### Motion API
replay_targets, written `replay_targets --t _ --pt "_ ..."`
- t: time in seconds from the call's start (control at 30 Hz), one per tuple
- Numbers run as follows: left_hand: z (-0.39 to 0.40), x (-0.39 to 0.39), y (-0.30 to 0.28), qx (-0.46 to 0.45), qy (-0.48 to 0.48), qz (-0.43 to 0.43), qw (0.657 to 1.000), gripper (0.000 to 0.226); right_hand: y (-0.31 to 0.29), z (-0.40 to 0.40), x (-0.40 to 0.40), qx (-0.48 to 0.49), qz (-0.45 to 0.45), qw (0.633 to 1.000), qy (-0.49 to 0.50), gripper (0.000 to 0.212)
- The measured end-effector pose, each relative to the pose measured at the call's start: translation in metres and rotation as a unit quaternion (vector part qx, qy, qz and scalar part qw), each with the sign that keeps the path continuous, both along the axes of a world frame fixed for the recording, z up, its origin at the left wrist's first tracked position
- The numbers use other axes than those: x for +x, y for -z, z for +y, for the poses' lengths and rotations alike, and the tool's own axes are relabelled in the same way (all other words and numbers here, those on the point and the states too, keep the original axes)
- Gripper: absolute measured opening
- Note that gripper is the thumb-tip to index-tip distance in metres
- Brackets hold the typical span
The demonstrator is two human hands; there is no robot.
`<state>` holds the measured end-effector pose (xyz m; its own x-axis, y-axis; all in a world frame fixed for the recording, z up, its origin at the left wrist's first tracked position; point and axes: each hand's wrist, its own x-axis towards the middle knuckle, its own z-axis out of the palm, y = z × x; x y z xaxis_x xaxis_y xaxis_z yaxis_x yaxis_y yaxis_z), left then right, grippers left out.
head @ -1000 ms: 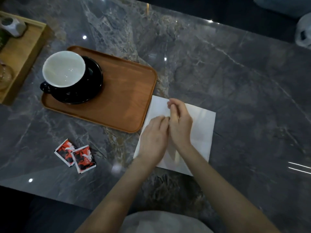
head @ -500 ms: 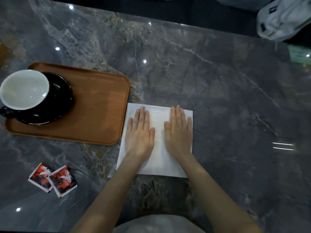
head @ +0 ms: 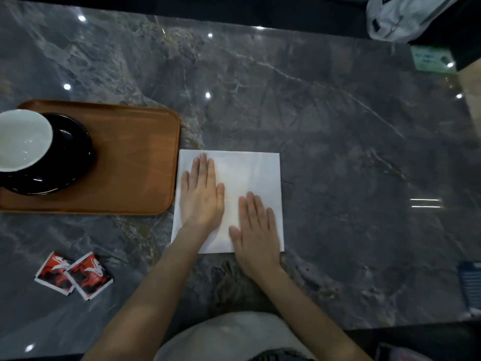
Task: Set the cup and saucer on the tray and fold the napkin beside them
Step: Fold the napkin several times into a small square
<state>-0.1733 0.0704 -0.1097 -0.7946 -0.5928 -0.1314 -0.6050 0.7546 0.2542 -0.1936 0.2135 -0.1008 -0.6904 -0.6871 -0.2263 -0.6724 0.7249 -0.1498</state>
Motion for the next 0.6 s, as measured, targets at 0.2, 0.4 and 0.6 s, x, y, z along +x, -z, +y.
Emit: replay_targets --t 0.2,0.4,0.6 --pt "0.001 0.000 -0.002 0.014 -0.001 -0.015 1.000 0.061 0.002 0.049 -0.019 0.004 0.022 0.999 0.043 0.060" --pt "0.045 0.016 -0.015 -0.036 0.159 0.010 0.987 0.054 0.003 0.048 -0.018 -0.001 0.017 0.999 0.044 0.060" --pt "0.059 0.041 -0.003 -0.018 0.154 -0.028 0.988 0.054 0.004 0.051 -0.021 0.006 0.039 0.999 0.030 0.060"
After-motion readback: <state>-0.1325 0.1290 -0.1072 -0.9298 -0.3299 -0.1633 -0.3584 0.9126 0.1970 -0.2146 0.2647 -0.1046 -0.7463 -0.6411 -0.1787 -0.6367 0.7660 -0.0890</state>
